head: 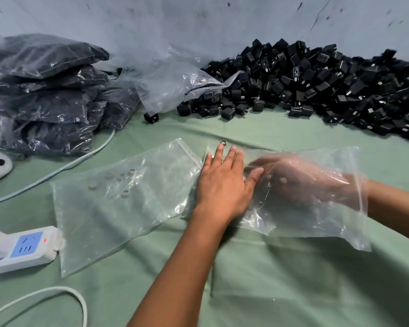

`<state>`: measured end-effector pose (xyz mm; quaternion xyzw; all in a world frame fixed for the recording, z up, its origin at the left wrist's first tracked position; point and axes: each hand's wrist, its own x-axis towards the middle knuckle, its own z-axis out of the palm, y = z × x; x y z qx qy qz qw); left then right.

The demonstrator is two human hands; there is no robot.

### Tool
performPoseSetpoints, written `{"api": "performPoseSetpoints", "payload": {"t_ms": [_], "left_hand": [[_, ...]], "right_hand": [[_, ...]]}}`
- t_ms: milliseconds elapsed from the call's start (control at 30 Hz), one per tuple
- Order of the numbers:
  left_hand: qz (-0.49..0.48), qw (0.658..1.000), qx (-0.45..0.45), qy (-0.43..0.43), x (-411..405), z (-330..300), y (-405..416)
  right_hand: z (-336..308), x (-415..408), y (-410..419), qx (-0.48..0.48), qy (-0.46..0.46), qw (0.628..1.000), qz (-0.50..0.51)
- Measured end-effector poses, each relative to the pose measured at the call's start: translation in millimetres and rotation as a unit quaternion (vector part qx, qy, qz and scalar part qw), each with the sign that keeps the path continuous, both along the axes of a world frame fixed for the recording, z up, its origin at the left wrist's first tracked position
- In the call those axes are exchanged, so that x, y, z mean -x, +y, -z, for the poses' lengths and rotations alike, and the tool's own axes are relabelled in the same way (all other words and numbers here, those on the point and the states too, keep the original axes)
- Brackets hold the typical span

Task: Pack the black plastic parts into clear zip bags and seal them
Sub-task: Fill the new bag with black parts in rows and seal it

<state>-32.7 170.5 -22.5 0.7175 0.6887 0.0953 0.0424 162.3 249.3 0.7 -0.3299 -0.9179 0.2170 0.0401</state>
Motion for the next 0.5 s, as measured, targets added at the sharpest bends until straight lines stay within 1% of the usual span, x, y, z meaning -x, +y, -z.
{"api": "performPoseSetpoints", "payload": {"t_ms": [67,100,167,200,267,300,333,400,467,500], "left_hand": [[-0.011,0.997,0.015,0.076,-6,4,0],[-0.023,0.995,0.023,0.097,-7,6,0],[-0.032,0.993,0.033,0.108,-9,5,3],[-0.032,0.992,0.035,0.116,-10,5,2],[-0.042,0.990,0.038,0.130,-10,6,3],[-0.051,0.990,0.045,0.124,-10,5,5],[-0.060,0.990,0.049,0.115,-8,5,7],[-0.076,0.991,0.057,0.097,-8,4,8],[-0.081,0.991,0.058,0.092,-8,2,9],[-0.082,0.991,0.058,0.084,-9,0,9]], "right_hand": [[-15,-36,0,0.128,0.027,0.991,0.002],[-18,-54,2,0.158,0.026,0.987,0.001],[-22,-89,8,0.144,-0.008,0.989,0.027],[-25,-103,11,0.169,-0.015,0.984,0.050],[-30,-125,19,0.243,0.016,0.963,0.118],[-33,-134,23,0.244,0.034,0.956,0.161],[-34,-138,30,0.217,0.057,0.950,0.217],[-33,-135,45,0.110,0.106,0.931,0.331],[-29,-119,64,0.034,0.131,0.916,0.377],[-26,-110,76,0.000,0.120,0.919,0.376]]}}
